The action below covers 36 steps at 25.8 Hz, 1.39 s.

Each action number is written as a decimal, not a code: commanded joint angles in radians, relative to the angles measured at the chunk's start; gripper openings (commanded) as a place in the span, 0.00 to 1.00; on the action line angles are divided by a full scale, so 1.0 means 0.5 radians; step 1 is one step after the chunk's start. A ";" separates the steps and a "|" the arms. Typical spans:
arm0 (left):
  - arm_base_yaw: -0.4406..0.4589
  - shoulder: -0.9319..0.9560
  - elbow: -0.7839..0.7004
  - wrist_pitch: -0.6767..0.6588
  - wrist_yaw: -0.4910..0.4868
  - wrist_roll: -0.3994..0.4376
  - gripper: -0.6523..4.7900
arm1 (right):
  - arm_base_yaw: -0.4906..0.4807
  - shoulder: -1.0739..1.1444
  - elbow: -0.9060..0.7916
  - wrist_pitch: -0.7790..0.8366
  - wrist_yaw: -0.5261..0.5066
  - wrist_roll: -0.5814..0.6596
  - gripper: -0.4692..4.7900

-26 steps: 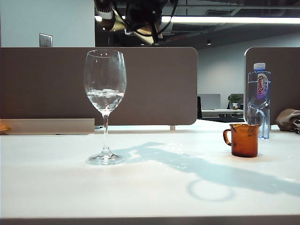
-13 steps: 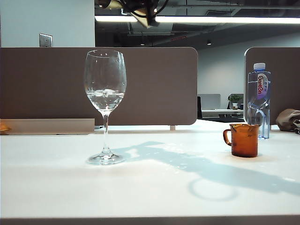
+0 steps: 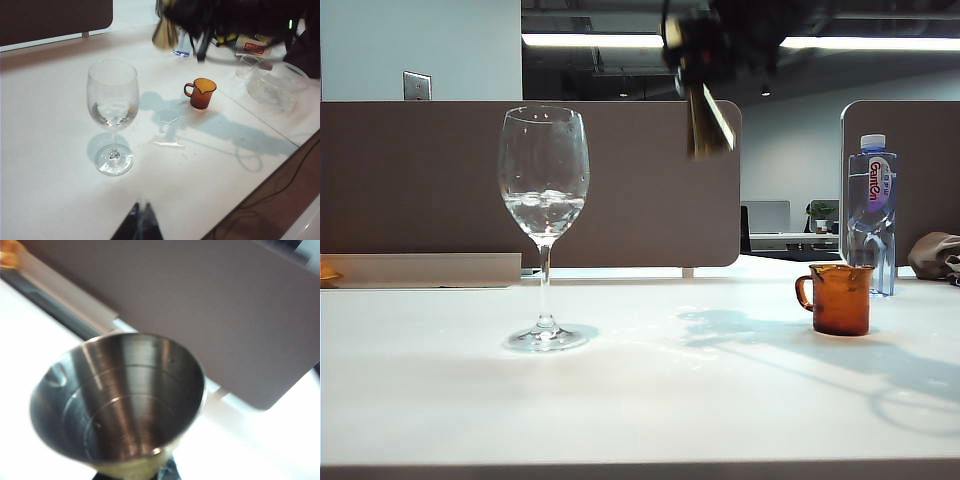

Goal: Pick up the small amber measuring cup and pour the water in it into the jigger, then pick up the jigger and pour the water in it into the wine glass.

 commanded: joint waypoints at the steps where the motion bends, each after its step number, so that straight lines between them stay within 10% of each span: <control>1: -0.002 0.000 0.008 0.016 0.006 0.008 0.12 | -0.018 -0.006 -0.245 0.454 -0.052 0.291 0.08; 14: -0.002 0.001 0.008 0.016 0.007 0.008 0.12 | -0.035 0.415 -0.588 1.061 -0.156 0.723 0.08; 36: -0.002 0.000 0.008 0.016 0.006 0.008 0.12 | -0.030 0.661 -0.591 1.090 -0.188 0.726 0.11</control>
